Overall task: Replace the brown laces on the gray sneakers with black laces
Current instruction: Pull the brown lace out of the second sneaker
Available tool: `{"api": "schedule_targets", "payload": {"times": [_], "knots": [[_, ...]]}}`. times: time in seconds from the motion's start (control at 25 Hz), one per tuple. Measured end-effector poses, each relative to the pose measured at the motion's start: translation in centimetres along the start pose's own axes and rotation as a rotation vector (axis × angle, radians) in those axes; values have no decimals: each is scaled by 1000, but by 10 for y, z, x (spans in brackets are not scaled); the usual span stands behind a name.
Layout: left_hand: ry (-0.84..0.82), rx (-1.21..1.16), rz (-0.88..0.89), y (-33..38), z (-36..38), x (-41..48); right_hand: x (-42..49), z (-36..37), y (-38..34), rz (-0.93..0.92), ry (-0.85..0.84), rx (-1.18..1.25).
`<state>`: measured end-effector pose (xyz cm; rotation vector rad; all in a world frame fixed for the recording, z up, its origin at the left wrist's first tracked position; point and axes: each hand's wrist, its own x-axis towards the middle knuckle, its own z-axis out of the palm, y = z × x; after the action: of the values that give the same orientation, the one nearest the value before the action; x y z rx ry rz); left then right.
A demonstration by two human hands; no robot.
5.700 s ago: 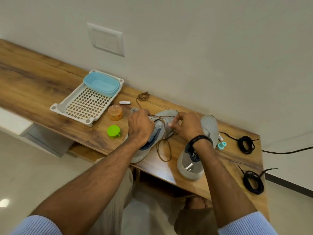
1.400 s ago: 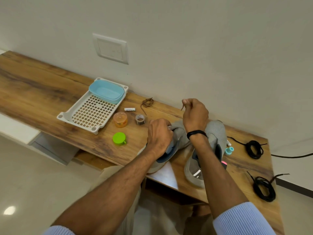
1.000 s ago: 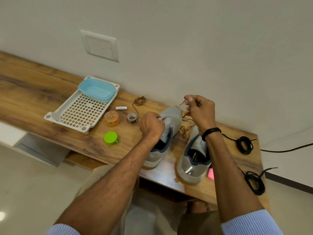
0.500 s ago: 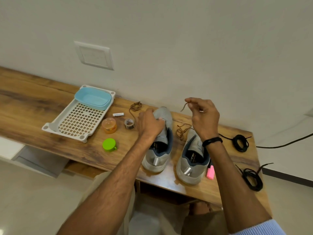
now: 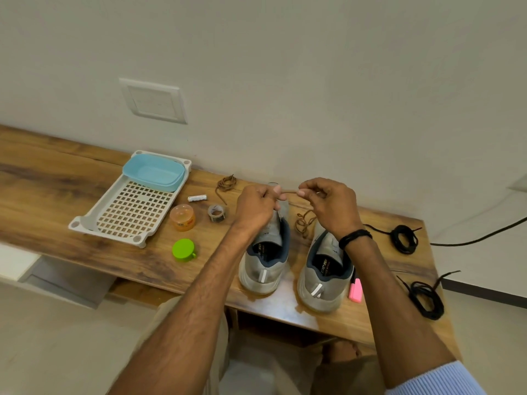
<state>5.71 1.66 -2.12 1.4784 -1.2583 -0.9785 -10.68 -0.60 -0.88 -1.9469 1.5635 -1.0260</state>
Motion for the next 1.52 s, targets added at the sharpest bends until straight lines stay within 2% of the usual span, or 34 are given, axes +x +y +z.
{"api": "schedule_targets", "payload": {"times": [0.12,0.24,0.36,0.56,0.68,0.76,0.84,0.92,1.0,1.08,1.16,1.24,1.32,1.4,1.44,1.48,1.52], "knots": [[-98,-30,-110,-2,-3,1,2,-1,1,-34,90,9],[-162,-83,-66,2,-4,-1,3,4,-4,1,-20,166],[-253,-242,-55,4,-2,0,1,11,-8,0,-109,298],[-378,-399,-231,14,1,-7,2,5,-10,25,57,391],[-457,-654,-328,22,-5,-9,3,5,-5,29,30,346],[-423,-906,-334,27,-8,-7,2,8,-1,46,-74,265],[-234,-1094,-300,26,-10,-2,-1,9,-1,59,-207,201],[-30,-1057,-225,20,-11,5,-4,8,-6,61,-346,225],[37,-836,-141,14,-12,6,-6,4,-12,71,-450,377],[-54,-484,-66,11,-11,2,-7,0,-17,83,-439,568],[-264,-245,-43,14,-8,-5,-4,-1,-16,132,-291,658],[-443,-307,-128,21,-9,-10,1,3,-9,193,-100,533],[-488,-541,-191,26,-10,-11,4,7,-2,211,-24,347],[-379,-833,-210,27,-9,-7,4,10,-2,207,-127,287],[-275,-885,-181,24,-7,-4,1,10,-5,197,-223,303],[-152,-797,-111,19,-6,-2,-2,10,-9,184,-326,342],[-32,-566,-20,13,-5,2,-4,8,-14,164,-416,398]]}}
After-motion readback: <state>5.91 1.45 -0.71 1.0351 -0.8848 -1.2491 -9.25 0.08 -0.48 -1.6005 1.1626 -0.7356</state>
